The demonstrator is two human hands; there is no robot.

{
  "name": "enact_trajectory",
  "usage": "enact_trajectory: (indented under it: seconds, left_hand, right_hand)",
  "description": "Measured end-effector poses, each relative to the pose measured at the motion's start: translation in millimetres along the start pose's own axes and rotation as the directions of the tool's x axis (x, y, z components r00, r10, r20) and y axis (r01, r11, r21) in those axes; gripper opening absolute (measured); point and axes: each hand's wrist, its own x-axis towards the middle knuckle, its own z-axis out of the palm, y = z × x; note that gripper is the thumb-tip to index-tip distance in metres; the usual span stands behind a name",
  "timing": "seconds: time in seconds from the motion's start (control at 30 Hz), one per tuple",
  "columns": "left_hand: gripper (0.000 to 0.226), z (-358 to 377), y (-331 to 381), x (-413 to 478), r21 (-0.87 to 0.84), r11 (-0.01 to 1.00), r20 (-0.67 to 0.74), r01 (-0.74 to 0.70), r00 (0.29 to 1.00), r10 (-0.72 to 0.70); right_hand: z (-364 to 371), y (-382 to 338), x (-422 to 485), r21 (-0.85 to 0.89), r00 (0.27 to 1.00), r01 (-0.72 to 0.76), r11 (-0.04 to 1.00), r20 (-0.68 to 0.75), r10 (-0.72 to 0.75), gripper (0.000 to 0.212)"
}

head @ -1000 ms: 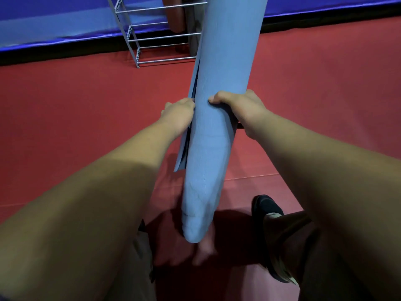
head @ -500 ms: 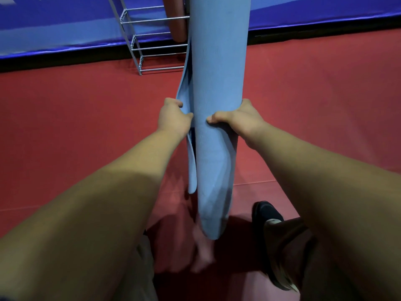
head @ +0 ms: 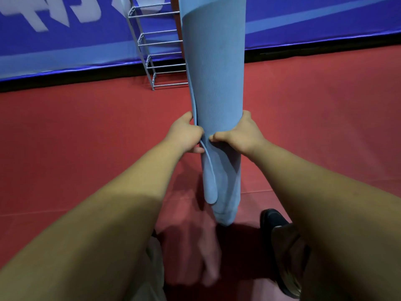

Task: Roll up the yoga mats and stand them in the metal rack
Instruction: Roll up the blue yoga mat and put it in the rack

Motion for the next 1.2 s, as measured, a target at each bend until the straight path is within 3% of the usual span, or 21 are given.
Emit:
enact_trajectory:
  seconds: [0.13, 0.23, 0.33, 0.4, 0.47, 0.63, 0.7, 0.8, 1.0, 1.1, 1.2]
  left_hand:
    - [0.047, -1, 4, -19, -0.03, 0.999, 0.039, 0.016, 0.999, -0.015]
    - [0.056, -9, 9, -34, 0.013, 1.0, 0.06, 0.017, 0.998, -0.018]
    - [0.082, -19, 17, -53, 0.116, 0.993, 0.071, -0.001, 0.997, -0.008]
    - [0.081, -24, 20, -63, 0.125, 0.991, 0.049, -0.044, 0.998, 0.038]
    - [0.078, -28, 21, -74, 0.136, 0.985, 0.055, -0.103, 0.994, 0.096]
    - [0.073, -35, 18, -84, -0.055, 0.988, 0.071, -0.142, 0.987, 0.145]
    - [0.069, -36, 22, -88, -0.129, 0.979, 0.085, -0.161, 0.981, 0.172]
    - [0.07, -36, 29, -96, -0.137, 0.974, 0.11, -0.183, 0.974, 0.198]
    - [0.041, -33, 35, -114, -0.064, 0.975, 0.196, -0.214, 0.955, 0.223]
    - [0.079, -38, 49, -120, -0.201, 0.947, 0.139, -0.25, 0.95, 0.28]
    - [0.083, -41, 78, -130, -0.328, 0.912, 0.056, -0.246, 0.959, 0.279]
  right_hand:
    - [17, 30, 20, -0.06, 1.0, -0.001, 0.998, 0.015, 0.002, 0.128]
    - [27, 68, 54, -0.027, 0.996, -0.051, 0.998, 0.067, 0.053, 0.135]
    - [17, 61, 46, 0.051, 0.989, -0.061, 0.997, 0.139, 0.054, 0.112]
    - [-6, 4, -9, 0.092, 0.994, 0.03, 0.995, 0.101, -0.04, 0.085]
    - [-27, -42, -55, 0.209, 0.99, 0.079, 0.975, 0.098, -0.102, 0.076]
    - [-59, -97, -101, 0.44, 0.992, -0.103, 0.892, 0.116, 0.057, 0.045]
    - [-68, -112, -114, 0.498, 0.994, -0.107, 0.86, 0.085, 0.075, 0.048]
    - [-80, -128, -127, 0.51, 0.995, -0.096, 0.855, 0.085, 0.061, 0.072]
    - [-78, -134, -141, 0.508, 0.988, -0.113, 0.854, 0.147, 0.044, 0.061]
    - [-79, -133, -136, 0.513, 0.995, -0.081, 0.854, 0.093, 0.039, 0.063]
    - [-80, -136, -129, 0.503, 1.0, -0.02, 0.864, -0.01, 0.029, 0.05]
